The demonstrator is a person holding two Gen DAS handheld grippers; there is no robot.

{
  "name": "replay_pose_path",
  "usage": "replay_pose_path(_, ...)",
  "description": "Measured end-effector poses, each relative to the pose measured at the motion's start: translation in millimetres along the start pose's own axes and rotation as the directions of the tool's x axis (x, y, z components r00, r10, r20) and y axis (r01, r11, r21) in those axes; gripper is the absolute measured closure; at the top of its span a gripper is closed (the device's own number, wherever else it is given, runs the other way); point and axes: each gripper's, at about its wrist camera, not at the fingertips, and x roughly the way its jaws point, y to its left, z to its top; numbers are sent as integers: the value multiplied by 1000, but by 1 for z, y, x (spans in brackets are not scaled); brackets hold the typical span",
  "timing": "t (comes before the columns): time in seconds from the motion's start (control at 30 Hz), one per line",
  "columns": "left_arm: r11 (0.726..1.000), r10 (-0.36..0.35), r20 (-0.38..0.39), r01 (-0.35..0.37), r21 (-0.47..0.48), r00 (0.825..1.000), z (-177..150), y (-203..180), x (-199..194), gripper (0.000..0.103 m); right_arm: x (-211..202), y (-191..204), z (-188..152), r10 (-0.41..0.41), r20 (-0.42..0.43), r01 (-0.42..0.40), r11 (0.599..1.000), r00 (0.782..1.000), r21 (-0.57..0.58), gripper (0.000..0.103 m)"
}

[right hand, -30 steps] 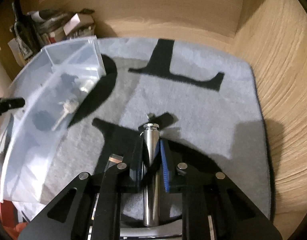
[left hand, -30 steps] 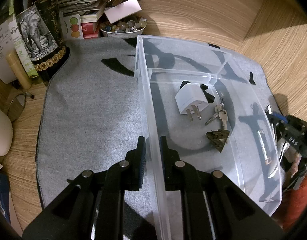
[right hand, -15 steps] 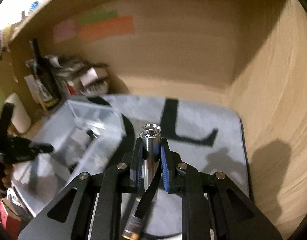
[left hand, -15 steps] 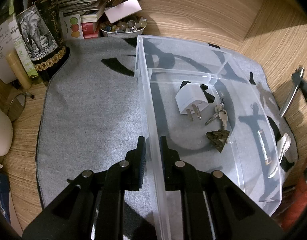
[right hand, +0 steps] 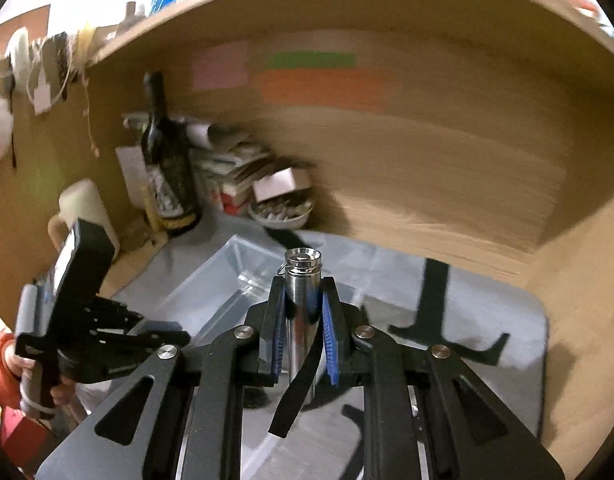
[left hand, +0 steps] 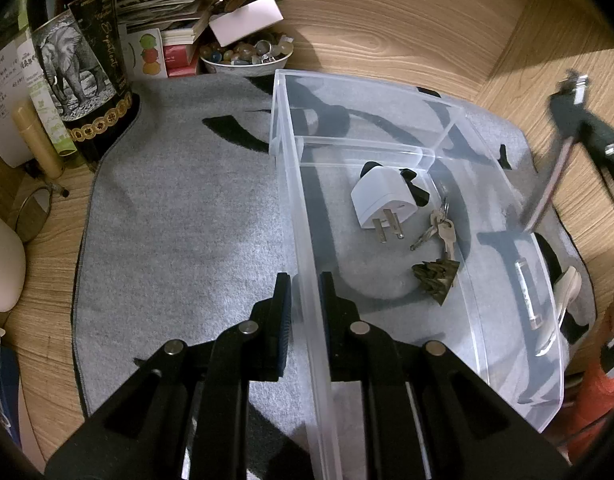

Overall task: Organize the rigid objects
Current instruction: 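Carry the black connector into the box beside the keys and open the right tool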

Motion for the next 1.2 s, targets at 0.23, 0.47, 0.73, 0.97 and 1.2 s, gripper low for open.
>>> replay_pose_path(0.23, 1000, 1, 0, -1, 0, 1000, 0, 0, 0, 92, 39, 16, -8, 125, -118, -124, 992, 985, 21, 88)
replay_pose_path(0.47, 1000, 1, 0, -1, 0, 1000, 0, 0, 0, 92, 64, 37, -18, 156, -217, -167, 985, 964, -34, 88)
replay_pose_path(0.73, 1000, -1, 1, 1, -1, 1000, -1, 1, 0, 92, 83, 53, -26, 128, -321, -172, 978, 938, -114, 88)
replay_pose_path(0.97, 1000, -4, 1, 4, -2, 1000, -2, 1, -1, 92, 83, 54, -28, 120, -334, -170, 978, 935, -123, 75)
replay_pose_path(1.2, 1000, -5, 0, 5, -3, 1000, -1, 2, -1, 91, 61, 42, -23, 92, -261, -126, 985, 961, -116, 62)
